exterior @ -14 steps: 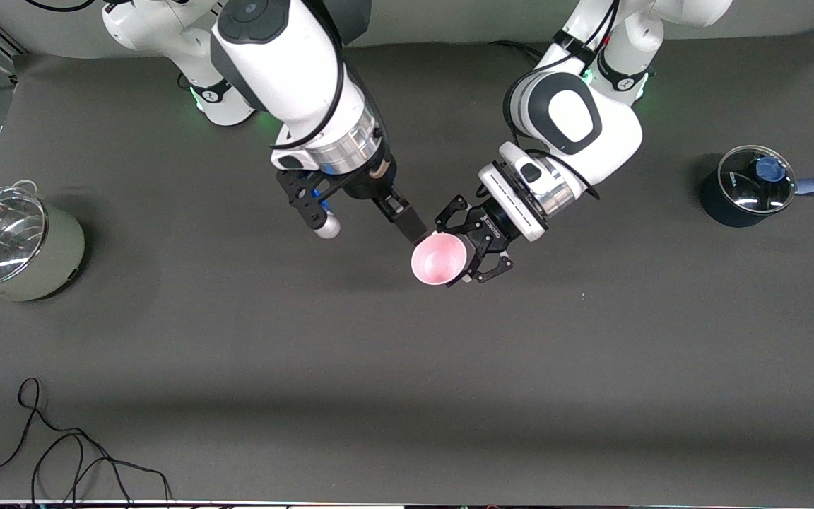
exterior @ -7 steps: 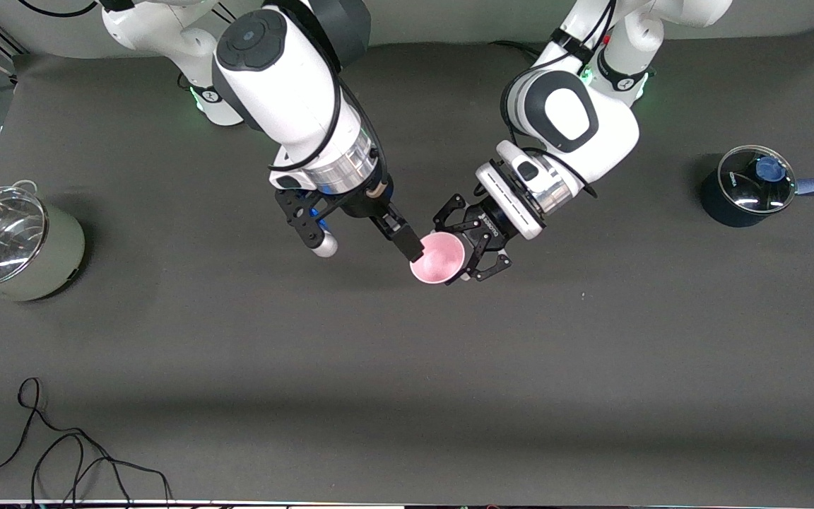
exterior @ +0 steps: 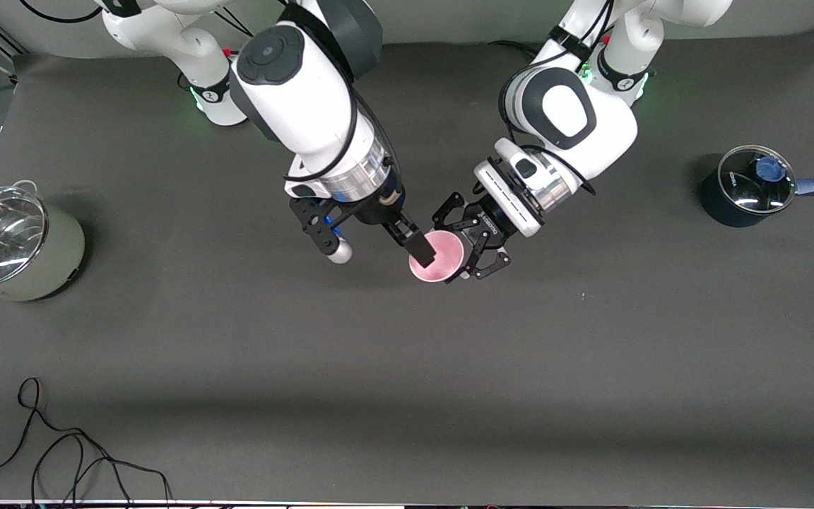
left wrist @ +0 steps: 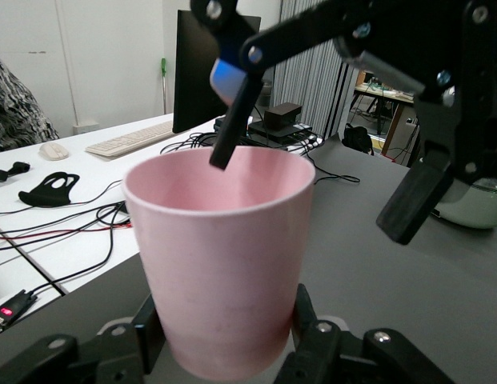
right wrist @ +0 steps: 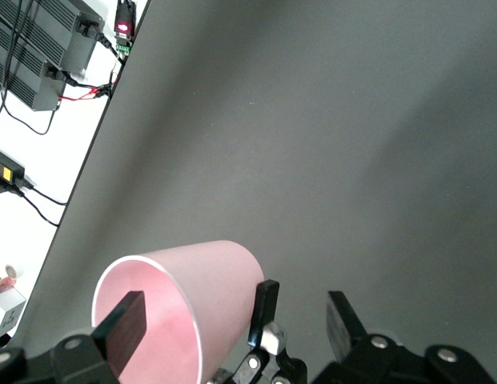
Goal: Transfer pink cup from left to right arm
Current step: 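Bring the right gripper to the cup rim beside the left gripper, then close the right gripper on the cup rim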
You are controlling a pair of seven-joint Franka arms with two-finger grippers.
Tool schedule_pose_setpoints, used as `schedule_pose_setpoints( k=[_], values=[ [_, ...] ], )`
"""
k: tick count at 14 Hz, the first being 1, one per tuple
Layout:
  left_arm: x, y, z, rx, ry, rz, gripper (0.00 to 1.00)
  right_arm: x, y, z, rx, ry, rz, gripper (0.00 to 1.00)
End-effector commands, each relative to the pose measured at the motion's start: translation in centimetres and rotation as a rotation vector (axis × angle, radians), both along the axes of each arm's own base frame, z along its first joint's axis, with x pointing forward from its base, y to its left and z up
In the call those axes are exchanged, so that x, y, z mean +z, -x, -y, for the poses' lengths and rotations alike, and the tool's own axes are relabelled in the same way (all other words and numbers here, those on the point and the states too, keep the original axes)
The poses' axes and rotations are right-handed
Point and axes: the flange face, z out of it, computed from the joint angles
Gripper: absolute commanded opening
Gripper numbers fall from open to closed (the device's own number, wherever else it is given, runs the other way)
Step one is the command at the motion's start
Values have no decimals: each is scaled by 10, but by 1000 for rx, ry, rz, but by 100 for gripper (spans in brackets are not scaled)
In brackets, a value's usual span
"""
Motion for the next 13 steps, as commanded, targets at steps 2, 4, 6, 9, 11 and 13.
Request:
schedule_pose_setpoints(
  k=[2,4,6,9,11,13],
  values=[
    [7,8,-2,19,4,-3,40,-18,1,-17,40,0,-16,100],
    [7,9,-1,17,4,-3,40,-25,4,-20,46,8,-35,95],
    [7,9,-1,17,4,-3,40,-27,4,-19,48,16,-43,9],
    [7,9,-1,17,4,-3,42,-26,5,-20,51,16,-41,0],
    [7,9,-1,17,4,-3,43,-24,5,-20,52,14,-38,0],
    [6,8,-1,17,3,-5,47,-21,3,-17,68,13,-29,0]
  ],
)
